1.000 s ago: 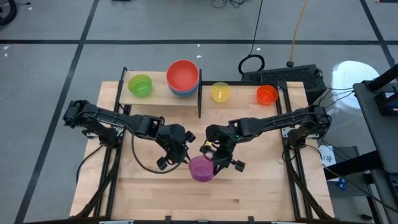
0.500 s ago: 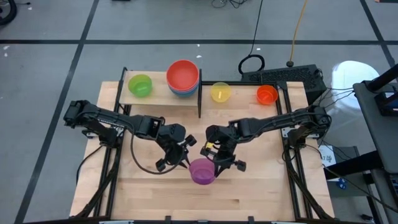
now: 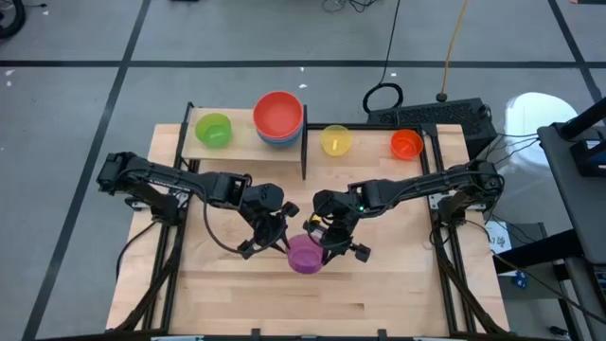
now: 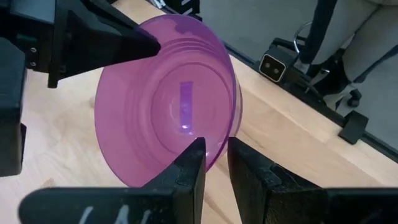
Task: Place and stack bowls onto a shelf
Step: Stack the purple bowl on top of the green bowl on the shelf
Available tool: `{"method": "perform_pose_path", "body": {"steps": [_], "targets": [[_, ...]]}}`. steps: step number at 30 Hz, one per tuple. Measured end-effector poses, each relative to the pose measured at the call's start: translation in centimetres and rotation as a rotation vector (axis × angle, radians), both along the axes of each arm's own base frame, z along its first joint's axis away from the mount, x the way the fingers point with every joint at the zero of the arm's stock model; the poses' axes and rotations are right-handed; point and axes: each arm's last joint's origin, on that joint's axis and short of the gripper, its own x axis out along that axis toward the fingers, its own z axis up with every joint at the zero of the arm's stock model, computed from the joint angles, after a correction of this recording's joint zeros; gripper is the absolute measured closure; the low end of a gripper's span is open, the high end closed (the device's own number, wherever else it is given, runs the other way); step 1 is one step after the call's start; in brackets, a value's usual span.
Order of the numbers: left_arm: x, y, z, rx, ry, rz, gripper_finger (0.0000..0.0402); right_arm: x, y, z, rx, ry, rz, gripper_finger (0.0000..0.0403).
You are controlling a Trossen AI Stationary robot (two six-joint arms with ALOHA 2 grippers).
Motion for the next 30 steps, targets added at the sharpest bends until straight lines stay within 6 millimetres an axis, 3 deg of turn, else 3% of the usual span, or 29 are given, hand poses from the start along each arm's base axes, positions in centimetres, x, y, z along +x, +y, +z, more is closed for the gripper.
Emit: {"method": "perform_pose_path", "body": {"steps": [15,30], "targets": [[-0.16,0.43,0.09,-0.078,0.082,0.084,0.0328,0.14,-0.16,0.01,0.035,0.091,-0.108,0.0403],[-0.57,0.61,0.17,0.009,0.022,-0.011,0.0328,0.21,-0.13,0.05,-0.027,-0.012,-0.045,0.0403]]}}
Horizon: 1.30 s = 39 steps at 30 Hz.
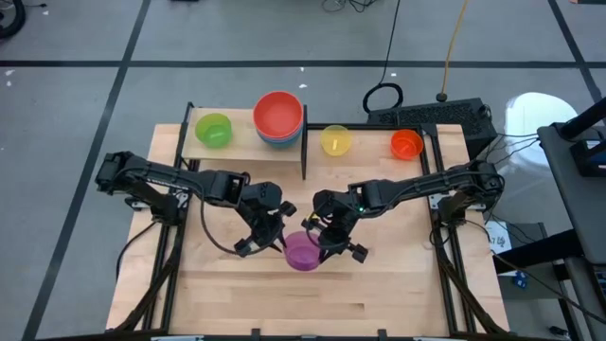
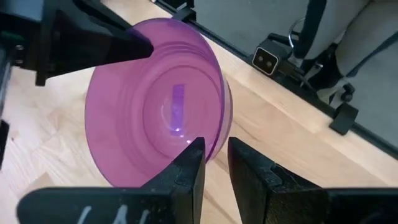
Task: Place and stack bowls onto a shelf
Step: Stack the purple bowl on top of the green bowl on the shelf
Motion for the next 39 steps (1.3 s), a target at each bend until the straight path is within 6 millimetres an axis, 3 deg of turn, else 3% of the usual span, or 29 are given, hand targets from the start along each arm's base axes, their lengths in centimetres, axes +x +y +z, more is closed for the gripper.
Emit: {"method": "perform_pose_path", "body": {"steps": [10,21,28,39], "targets": [[0.0,0.0,0.0,0.075,-0.082,-0.092,0.0328,0.1,0.3,0.5,0.06,-0.109,0.142,0.0403],[0.0,0.1,0.0,0.104,-0.111,-0.124,0.0328,0.1,0.3,0.5,0.042,-0.142,0.17,0.0403],[0.1,1.2,-0.1,0.055,-0.038,-0.018,0.0328,0.4,-0.2,0.7,0.083,-0.093,0.085,0.0403],[0.0,3.3,-0.4,0.009,0.07,0.135,0.0328,-0.2,-0.7,1.8,0.01,-0.109,-0.02,0.0403]]}}
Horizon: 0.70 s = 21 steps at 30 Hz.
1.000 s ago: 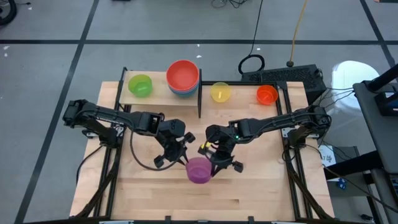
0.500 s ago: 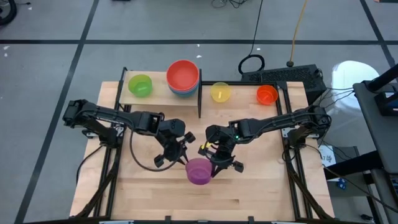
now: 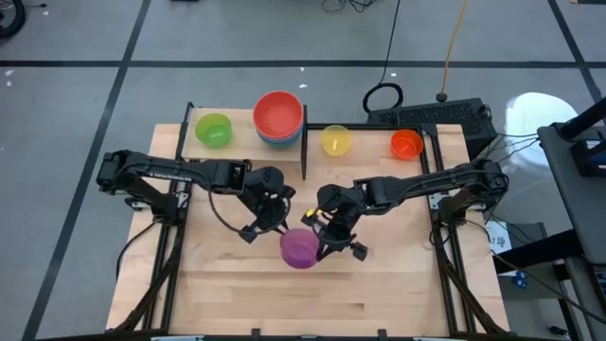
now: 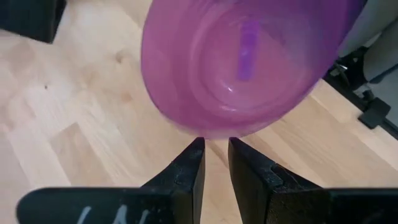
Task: Place and stack bowls onto a shelf
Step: Stack the purple bowl on top of the green bowl on the shelf
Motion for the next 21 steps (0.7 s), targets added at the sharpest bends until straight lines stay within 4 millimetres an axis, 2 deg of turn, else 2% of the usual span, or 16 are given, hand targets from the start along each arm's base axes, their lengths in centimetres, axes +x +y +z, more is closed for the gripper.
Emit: {"method": "perform_pose_path", "body": {"steps": [8,21], "targets": [[0.02,-0.42,0.04,0.057,-0.057,-0.086,0.0328,-0.19,-0.02,0.3,0.0,-0.009,0.003,0.0403],[0.31,-0.55,0.31,0.059,-0.105,-0.095,0.0328,-0.26,0.05,0.25,0.002,-0.006,0.015,0.0403]]}}
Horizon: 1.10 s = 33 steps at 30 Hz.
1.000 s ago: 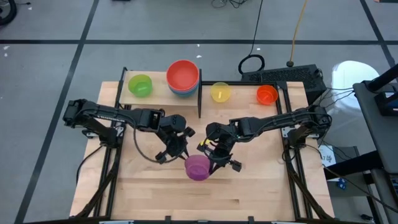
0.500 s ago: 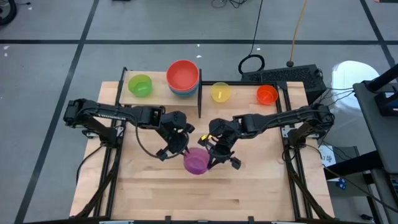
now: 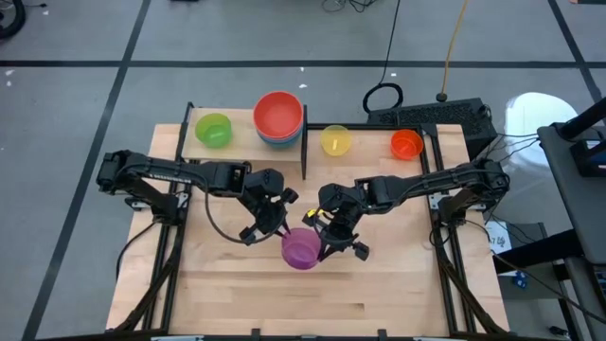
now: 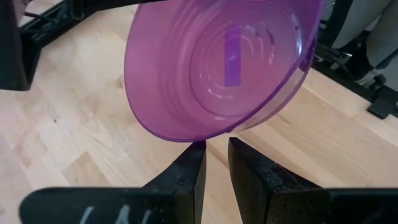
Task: Place and stack bowls onto a shelf
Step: Stack the purple bowl on top of the green bowl on the shelf
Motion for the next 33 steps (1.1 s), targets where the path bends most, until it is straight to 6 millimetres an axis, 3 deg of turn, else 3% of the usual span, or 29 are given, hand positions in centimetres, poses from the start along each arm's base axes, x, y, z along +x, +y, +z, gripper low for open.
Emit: {"method": "perform_pose_path", "body": {"steps": [21,33], "targets": [[0.0,-0.4,1.0,0.048,-0.141,-0.111,0.0328,-0.3,0.0,0.0,0.079,0.0,0.125,0.0403],[0.0,-1.3,1.3,-0.041,-0.165,-0.191,0.0328,-0.3,-0.7,-0.1,0.107,-0.033,0.171,0.0403]]}}
